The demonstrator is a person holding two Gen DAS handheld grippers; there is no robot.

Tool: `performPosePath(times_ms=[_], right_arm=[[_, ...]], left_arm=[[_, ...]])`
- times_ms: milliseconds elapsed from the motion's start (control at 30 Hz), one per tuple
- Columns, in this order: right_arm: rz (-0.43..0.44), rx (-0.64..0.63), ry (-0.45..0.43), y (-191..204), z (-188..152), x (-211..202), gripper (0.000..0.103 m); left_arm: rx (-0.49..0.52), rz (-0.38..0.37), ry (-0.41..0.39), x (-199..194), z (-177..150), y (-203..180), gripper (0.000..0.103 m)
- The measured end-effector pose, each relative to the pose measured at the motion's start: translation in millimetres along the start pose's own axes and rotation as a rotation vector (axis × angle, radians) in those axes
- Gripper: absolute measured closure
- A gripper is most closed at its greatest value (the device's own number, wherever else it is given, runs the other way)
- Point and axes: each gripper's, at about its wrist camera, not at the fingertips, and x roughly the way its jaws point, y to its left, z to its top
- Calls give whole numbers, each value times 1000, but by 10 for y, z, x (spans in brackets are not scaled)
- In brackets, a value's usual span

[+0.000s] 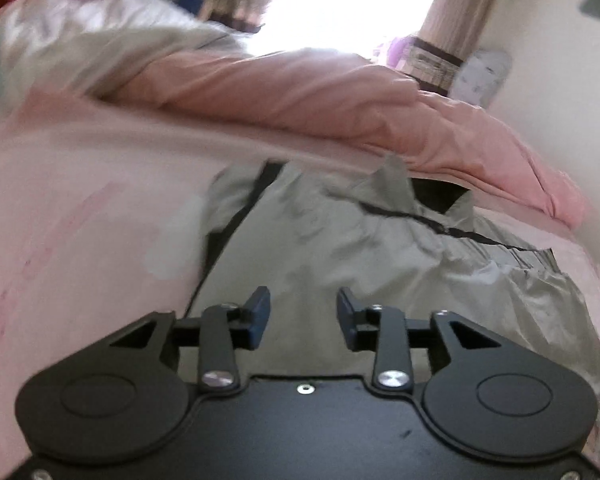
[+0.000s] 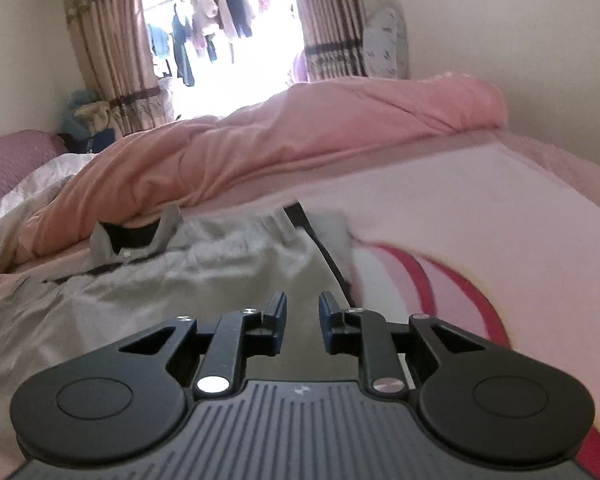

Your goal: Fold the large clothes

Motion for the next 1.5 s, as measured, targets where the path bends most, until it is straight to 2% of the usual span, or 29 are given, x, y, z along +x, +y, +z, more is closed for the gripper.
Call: performPosePath(times_ms=[100, 200, 333, 500, 600, 700, 767, 833, 1033, 1167, 1300, 1400, 1500], right_arm=[[-35, -3, 46, 29, 46, 312, 79], [-87, -7, 89, 0, -35, 498, 79], [-114, -44, 70, 21, -158, 571, 79], [-143, -104, 50, 90, -197, 560, 79], [-148, -96, 54, 86, -179, 534, 79], [-145, -70, 61, 85, -127, 450, 79], [-135, -62, 51, 101, -111, 315, 79], [-129, -73, 32, 135, -118, 135, 79], [-116, -70, 19, 85, -236, -295, 76], [-133, -81, 44, 2, -381, -377, 76], [-160, -44, 93, -144, -509, -292, 76], [-154, -25, 95, -224, -582, -252, 77], [-147, -10, 90, -237, -625, -228, 78]], left_arm=[[88, 72, 38, 345, 67, -130, 66], [79, 78, 103, 590, 58, -95, 65], [61, 60, 83, 684, 21, -20, 61], [55, 41, 72, 704, 21, 25, 60], [59, 53, 81, 690, 34, -7, 60], [52, 64, 90, 480, 50, -50, 53], [76, 60, 67, 300, 37, -115, 51], [114, 60, 44, 79, -29, -191, 43], [170, 44, 21, -423, -432, -238, 42], [192, 63, 44, -440, -651, -176, 42], [156, 95, 100, -274, -777, -35, 42], [128, 85, 79, -257, -805, 53, 41], [57, 60, 48, -289, -841, 183, 42]])
